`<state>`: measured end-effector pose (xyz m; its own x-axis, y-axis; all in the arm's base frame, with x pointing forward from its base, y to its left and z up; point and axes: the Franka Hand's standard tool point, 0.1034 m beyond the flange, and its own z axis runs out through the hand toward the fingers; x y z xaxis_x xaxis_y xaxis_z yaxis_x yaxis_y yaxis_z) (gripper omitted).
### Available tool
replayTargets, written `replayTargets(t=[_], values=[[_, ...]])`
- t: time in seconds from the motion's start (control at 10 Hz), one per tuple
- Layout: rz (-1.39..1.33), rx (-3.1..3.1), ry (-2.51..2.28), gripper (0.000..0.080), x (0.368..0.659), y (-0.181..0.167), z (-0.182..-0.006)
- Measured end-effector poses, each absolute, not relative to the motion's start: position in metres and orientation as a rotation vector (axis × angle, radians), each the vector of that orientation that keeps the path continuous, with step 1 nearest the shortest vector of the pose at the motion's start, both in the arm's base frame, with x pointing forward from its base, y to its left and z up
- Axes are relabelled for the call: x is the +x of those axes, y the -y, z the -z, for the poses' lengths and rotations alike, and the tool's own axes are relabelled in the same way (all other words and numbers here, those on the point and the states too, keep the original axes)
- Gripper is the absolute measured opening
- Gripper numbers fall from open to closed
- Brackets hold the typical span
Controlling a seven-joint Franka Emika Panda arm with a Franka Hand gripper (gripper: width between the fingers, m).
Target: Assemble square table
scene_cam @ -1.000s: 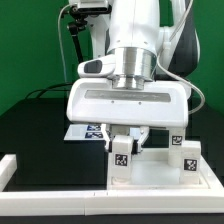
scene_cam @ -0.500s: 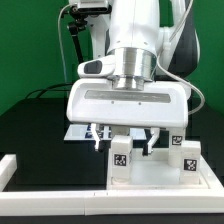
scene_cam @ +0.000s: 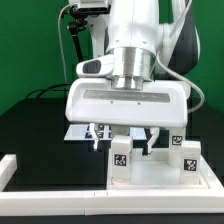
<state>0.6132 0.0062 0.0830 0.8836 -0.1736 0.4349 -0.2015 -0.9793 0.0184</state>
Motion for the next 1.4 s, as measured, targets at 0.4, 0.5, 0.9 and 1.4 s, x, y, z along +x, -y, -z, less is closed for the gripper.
replayTargets(t=[0.4,0.5,0.9,1.4], values=[[-0.368,3.079,0.37,0.0649,0.621,0.004,-0.091],[-0.275,3.098,0.385,0.0649,0.622,0.006,-0.092],[0.181,3.131,0.437,0.0649,0.622,0.003,-0.085],[0.211,3.077,0.669,0.0387,0.625,0.003,-0.082]])
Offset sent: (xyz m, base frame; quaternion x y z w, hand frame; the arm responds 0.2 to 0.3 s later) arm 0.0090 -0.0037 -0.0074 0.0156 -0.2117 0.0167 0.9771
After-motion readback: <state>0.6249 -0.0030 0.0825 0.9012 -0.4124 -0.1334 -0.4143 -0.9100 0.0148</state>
